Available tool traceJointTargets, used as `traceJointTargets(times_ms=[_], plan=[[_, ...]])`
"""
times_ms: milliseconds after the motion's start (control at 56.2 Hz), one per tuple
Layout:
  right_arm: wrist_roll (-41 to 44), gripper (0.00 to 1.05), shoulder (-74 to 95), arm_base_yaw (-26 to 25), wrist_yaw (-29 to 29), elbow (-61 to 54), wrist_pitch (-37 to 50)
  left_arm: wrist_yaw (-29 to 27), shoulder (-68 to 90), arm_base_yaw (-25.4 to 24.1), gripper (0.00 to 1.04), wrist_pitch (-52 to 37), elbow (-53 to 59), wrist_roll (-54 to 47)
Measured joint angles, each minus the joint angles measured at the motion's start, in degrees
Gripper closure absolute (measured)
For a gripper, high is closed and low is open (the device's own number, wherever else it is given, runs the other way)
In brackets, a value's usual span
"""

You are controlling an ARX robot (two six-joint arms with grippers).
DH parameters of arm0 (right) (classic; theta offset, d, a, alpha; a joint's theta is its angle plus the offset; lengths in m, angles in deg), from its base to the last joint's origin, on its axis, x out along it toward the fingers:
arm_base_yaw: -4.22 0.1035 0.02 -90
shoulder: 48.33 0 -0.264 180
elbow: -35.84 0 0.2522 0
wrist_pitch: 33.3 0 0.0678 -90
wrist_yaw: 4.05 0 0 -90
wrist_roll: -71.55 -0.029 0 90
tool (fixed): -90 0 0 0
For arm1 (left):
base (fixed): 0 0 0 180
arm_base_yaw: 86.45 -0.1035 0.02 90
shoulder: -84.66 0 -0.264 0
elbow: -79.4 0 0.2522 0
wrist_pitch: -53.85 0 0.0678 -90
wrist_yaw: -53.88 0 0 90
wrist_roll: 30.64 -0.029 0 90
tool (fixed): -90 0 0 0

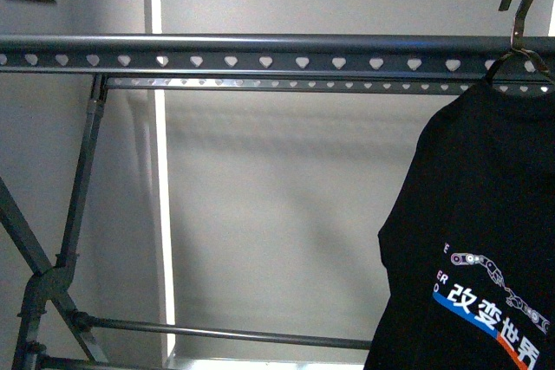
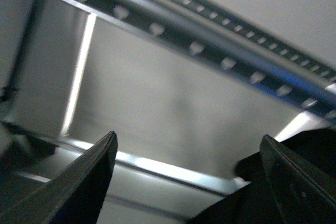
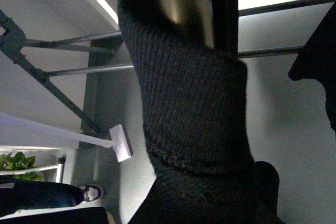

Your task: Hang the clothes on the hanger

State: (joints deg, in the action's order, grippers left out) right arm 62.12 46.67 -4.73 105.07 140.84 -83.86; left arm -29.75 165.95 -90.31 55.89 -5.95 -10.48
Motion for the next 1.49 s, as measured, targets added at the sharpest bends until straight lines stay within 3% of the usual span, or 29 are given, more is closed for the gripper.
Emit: traceJointTargets(times_ms=[71, 160, 498, 1031, 1280, 1493], plan=[[-0.5, 0.96, 0.6, -0.3, -0.1, 0.1, 0.3, -5.4, -5.2, 3.0, 0.37, -3.4, 10.2, -10.0], [-1.2, 0.96, 0.8, -0.6, -0.5, 0.1, 0.7, -5.4, -11.1, 4.4, 0.53, -8.6, 20.1, -15.7], [-2.2, 0.96, 1.7, -0.7, -2.1, 0.1, 2.0, -6.4, -21.0, 3.9, 1.02, -18.1, 41.7, -19.3], [-2.2, 0.96, 0.7, 2.3, -2.3, -14.3, 12.7, -6.4, -36.0, 3.9, 1.01, -22.4, 60.7, -19.9], [-3.1, 0.96, 0.5, 2.2, -1.4, -19.3, 19.3, -6.4, -43.0, 3.9, 1.01, -19.9, 65.3, -19.9], [-2.9, 0.96, -2.4, 0.9, -0.1, -19.0, 18.4, -6.4, -48.5, 3.9, 1.01, -16.7, 67.4, -19.9]])
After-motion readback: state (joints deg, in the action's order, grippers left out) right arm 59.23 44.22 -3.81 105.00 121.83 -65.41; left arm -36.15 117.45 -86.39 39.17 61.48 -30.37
